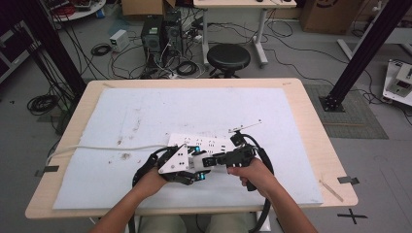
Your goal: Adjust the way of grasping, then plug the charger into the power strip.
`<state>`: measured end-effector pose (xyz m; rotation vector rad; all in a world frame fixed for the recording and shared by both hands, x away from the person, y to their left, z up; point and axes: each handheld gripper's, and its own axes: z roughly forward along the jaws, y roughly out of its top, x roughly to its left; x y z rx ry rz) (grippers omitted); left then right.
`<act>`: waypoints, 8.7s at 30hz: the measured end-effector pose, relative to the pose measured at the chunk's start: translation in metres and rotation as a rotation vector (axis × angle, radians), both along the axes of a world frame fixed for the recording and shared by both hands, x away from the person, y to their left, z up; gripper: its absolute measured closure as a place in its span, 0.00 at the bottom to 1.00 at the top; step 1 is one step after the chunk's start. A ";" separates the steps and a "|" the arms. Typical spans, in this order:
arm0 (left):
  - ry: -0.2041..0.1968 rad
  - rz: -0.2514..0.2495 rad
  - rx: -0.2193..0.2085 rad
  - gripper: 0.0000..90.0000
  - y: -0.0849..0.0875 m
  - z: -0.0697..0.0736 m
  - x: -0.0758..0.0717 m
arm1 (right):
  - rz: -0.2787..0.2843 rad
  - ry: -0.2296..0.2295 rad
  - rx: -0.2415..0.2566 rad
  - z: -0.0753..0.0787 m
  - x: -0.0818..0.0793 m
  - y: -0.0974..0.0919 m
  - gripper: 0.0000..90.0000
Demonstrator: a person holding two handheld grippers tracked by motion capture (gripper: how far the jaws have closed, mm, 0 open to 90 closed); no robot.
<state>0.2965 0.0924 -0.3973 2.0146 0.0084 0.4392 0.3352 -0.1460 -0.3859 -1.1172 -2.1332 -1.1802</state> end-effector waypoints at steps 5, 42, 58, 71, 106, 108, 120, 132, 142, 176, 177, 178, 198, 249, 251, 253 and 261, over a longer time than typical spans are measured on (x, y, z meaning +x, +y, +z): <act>0.003 -0.001 -0.004 0.47 -0.001 0.000 0.000 | 0.005 0.020 0.013 -0.005 0.002 0.002 0.34; 0.160 0.225 -0.145 0.24 0.039 -0.010 0.003 | -0.104 -0.201 -0.067 -0.003 -0.002 -0.026 0.70; 0.182 0.426 -0.229 0.24 0.086 -0.012 0.010 | -0.079 -0.380 -0.166 0.004 -0.010 -0.052 0.70; 0.182 0.493 -0.270 0.24 0.106 -0.011 0.010 | -0.118 -0.473 -0.267 0.008 -0.022 -0.077 0.70; 0.187 0.576 -0.319 0.24 0.139 -0.011 0.006 | -0.064 -0.584 -0.450 0.037 -0.007 -0.095 0.70; 0.185 0.577 -0.314 0.24 0.140 -0.012 0.007 | -0.049 -0.607 -0.482 0.040 -0.005 -0.092 0.70; 0.194 0.584 -0.330 0.24 0.143 -0.017 0.005 | -0.006 -0.678 -0.559 0.043 0.006 -0.074 0.70; 0.197 0.586 -0.337 0.24 0.145 -0.019 0.007 | 0.079 -0.696 -0.562 0.054 0.021 -0.050 0.70; 0.205 0.583 -0.340 0.24 0.148 -0.021 0.006 | 0.217 -0.654 -0.560 0.060 0.044 -0.015 0.70; 0.232 0.576 -0.360 0.24 0.158 -0.031 0.008 | 0.474 -0.583 -0.690 0.030 0.079 0.042 0.70; 0.232 0.576 -0.360 0.24 0.158 -0.031 0.008 | 0.474 -0.583 -0.690 0.030 0.079 0.042 0.70; 0.232 0.574 -0.359 0.24 0.158 -0.031 0.008 | 0.477 -0.584 -0.693 0.029 0.080 0.042 0.70; 0.237 0.572 -0.383 0.24 0.156 -0.034 0.010 | 0.645 -0.576 -0.914 0.032 0.080 0.087 0.70; 0.237 0.585 -0.408 0.24 0.157 -0.031 0.006 | 0.415 -0.516 -0.729 0.021 0.082 0.060 0.31; 0.238 0.585 -0.409 0.24 0.155 -0.032 0.005 | 0.331 -0.536 -0.682 0.023 0.076 0.047 0.26; 0.238 0.581 -0.404 0.24 0.154 -0.032 0.004 | 0.296 -0.539 -0.661 0.025 0.073 0.041 0.24; 0.239 0.576 -0.399 0.24 0.152 -0.032 0.002 | 0.193 -0.584 -0.593 0.032 0.061 0.021 0.24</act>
